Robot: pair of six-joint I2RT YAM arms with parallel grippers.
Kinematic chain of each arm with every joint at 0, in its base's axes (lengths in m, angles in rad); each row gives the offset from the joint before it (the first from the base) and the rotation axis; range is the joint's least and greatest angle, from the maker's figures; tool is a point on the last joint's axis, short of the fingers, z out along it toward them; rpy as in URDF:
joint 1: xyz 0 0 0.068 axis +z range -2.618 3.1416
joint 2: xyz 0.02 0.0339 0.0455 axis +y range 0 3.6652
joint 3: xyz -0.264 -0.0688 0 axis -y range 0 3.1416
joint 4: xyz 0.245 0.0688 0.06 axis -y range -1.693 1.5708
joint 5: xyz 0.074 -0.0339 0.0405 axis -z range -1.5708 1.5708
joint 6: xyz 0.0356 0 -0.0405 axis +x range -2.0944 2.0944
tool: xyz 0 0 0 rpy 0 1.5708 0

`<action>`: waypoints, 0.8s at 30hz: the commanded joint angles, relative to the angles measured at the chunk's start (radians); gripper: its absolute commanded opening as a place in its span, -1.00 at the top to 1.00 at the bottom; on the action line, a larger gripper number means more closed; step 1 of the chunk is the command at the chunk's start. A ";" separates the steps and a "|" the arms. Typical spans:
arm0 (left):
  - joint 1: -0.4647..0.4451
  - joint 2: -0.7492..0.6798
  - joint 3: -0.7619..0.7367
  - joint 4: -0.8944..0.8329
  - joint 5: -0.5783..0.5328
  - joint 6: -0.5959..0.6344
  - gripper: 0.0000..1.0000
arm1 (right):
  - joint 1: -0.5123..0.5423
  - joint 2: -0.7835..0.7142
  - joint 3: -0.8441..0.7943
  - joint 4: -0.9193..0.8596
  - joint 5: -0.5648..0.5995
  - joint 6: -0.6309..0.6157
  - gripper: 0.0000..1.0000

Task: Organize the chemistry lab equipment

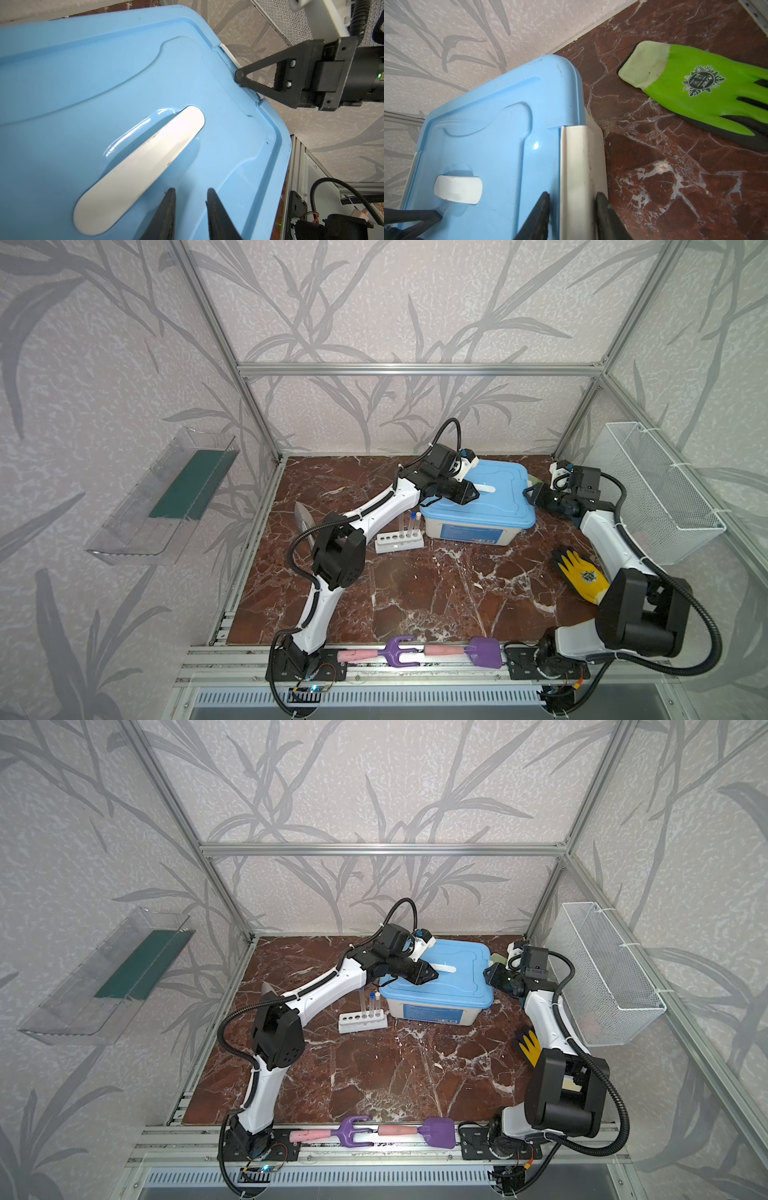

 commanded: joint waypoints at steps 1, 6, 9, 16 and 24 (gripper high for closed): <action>-0.006 0.060 -0.002 -0.107 -0.020 0.000 0.42 | 0.018 0.025 0.010 -0.061 0.004 -0.020 0.27; -0.007 0.061 0.001 -0.110 -0.020 0.002 0.43 | 0.022 0.027 0.016 -0.064 0.005 -0.025 0.29; -0.006 0.062 0.002 -0.110 -0.022 0.002 0.43 | 0.026 0.029 0.027 -0.077 0.013 -0.034 0.31; -0.006 0.064 0.002 -0.109 -0.020 0.002 0.43 | 0.044 0.036 0.048 -0.101 0.042 -0.052 0.34; -0.006 0.065 0.004 -0.108 -0.019 0.002 0.43 | 0.066 0.049 0.065 -0.122 0.072 -0.069 0.37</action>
